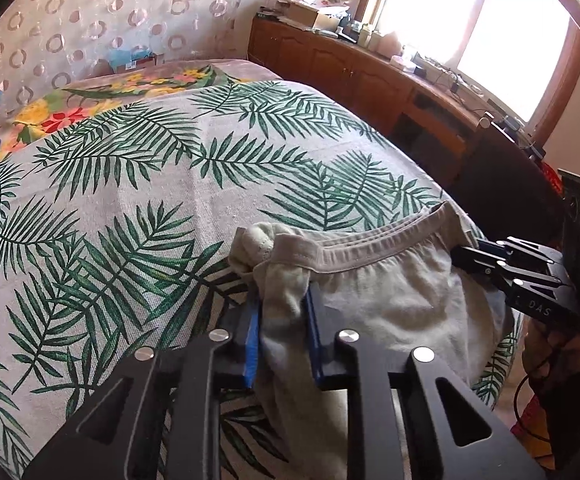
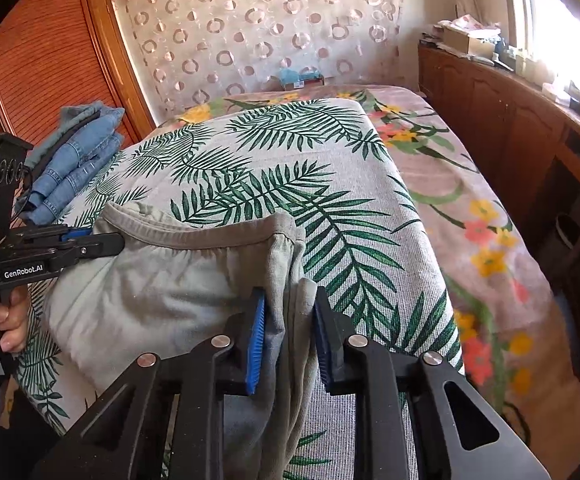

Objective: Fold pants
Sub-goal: 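Close the left gripper on the pants edge and lift it while the right gripper grasps the waistband, then carry the folded grey-green pants with both grippers toward the stack of jeans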

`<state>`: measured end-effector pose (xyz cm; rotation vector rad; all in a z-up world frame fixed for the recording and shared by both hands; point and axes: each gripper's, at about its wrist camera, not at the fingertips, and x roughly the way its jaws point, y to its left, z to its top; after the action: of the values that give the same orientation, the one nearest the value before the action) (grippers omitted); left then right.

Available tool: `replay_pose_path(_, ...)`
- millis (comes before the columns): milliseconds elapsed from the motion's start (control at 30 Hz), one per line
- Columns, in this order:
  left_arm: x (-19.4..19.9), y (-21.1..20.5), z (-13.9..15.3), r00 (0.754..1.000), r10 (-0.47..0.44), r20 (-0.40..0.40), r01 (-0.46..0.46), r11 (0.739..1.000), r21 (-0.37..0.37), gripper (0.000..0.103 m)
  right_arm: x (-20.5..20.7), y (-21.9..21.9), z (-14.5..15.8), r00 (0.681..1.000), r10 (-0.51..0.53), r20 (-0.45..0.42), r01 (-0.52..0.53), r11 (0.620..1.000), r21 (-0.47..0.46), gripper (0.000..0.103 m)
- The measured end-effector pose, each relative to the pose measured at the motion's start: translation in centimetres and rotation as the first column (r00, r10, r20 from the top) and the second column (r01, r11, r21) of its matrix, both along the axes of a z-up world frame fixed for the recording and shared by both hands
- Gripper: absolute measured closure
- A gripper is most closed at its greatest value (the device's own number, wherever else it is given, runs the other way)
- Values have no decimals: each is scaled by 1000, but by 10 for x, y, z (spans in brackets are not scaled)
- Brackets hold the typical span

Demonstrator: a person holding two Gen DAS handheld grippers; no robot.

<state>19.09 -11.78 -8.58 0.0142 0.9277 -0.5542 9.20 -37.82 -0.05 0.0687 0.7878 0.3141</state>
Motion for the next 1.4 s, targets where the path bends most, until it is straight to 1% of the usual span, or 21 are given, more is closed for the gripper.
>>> replay_pose_path(67,-4,0,4,1000,-2,10,2,1000,-7,86,0,-1,-1,1000,10,-10,-9,1000,29,87)
replay_pose_path(200,-13,1,15,999,-10,41,11,1000,-21,88,-3,-2,-1,1000,8,-3,-8,999,47,89)
replay_pose_path(267,-20,4,23,998,-11,57,14,999,-39,88,-5,-2,0,1000,5,5,-6,999,48,90)
replay_pose_path(333,-26,5,32,997,-15,76,19,999,-49,88,-7,2,1,1000,3,12,-3,1000,31,90)
replay_pose_path(500,-39,5,50,992,-27,122,35,998,-61,88,-15,8,13,998,5,59,-6,1000,18,90)
replay_pose_path(633,-48,8,66,986,-27,163,39,997,-71,88,-23,10,29,994,11,109,-14,1000,23,90)
replay_pose_path(800,-56,15,86,975,-11,220,28,997,-78,88,-33,14,45,985,23,169,-26,999,18,91)
replay_pose_path(967,-60,26,100,965,11,262,12,996,-86,88,-38,20,53,977,45,207,-48,999,10,91)
replay_pose_path(1167,-61,42,110,953,46,299,-25,997,-73,88,-37,30,59,966,77,248,-82,997,7,91)
replay_pose_path(1400,-65,65,118,943,89,322,-67,995,-80,88,-30,41,60,950,121,289,-122,992,-13,91)
